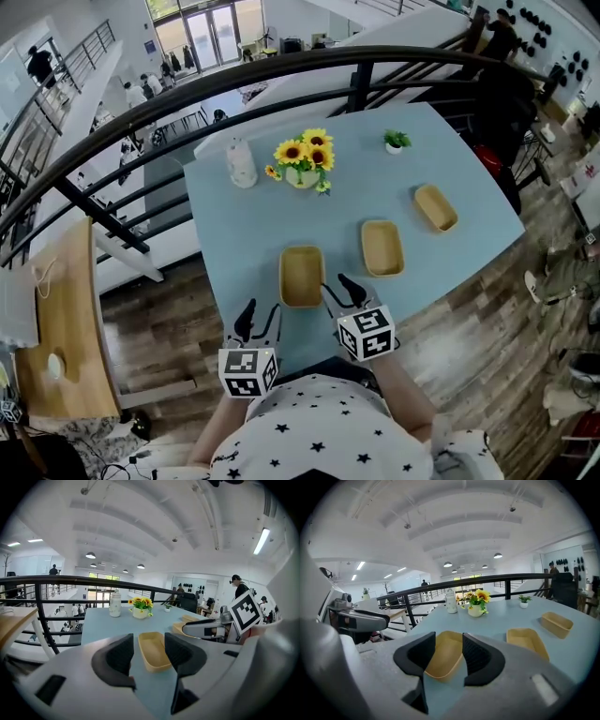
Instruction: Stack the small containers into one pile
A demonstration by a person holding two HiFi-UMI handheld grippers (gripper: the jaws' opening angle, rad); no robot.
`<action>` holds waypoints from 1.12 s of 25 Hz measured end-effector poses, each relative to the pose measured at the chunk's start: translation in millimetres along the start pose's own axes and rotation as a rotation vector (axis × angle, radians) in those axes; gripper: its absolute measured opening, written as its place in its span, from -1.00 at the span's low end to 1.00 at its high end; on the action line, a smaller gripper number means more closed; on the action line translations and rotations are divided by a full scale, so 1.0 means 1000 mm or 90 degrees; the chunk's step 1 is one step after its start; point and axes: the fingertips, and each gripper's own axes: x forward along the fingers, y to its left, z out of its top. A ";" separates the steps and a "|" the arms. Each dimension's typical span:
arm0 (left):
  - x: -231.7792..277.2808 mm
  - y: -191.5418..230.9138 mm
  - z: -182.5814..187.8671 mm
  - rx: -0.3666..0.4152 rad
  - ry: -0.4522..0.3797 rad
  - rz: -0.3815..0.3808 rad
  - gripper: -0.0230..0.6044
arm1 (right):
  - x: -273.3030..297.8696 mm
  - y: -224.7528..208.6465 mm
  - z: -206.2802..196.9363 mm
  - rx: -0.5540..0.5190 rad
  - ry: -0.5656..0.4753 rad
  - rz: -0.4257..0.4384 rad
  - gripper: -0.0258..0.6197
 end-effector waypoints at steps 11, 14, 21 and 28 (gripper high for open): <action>0.023 0.025 -0.009 -0.011 0.031 0.007 -0.33 | 0.047 -0.013 -0.022 0.007 0.068 -0.010 -0.41; 0.027 0.027 -0.013 -0.014 0.040 0.006 -0.33 | 0.056 -0.018 -0.032 0.007 0.089 -0.019 -0.41; 0.031 0.035 -0.019 -0.022 0.053 0.011 -0.33 | 0.074 -0.025 -0.051 0.016 0.130 -0.038 -0.41; 0.029 0.037 -0.022 -0.028 0.058 0.012 -0.33 | 0.082 -0.031 -0.064 0.024 0.161 -0.059 -0.50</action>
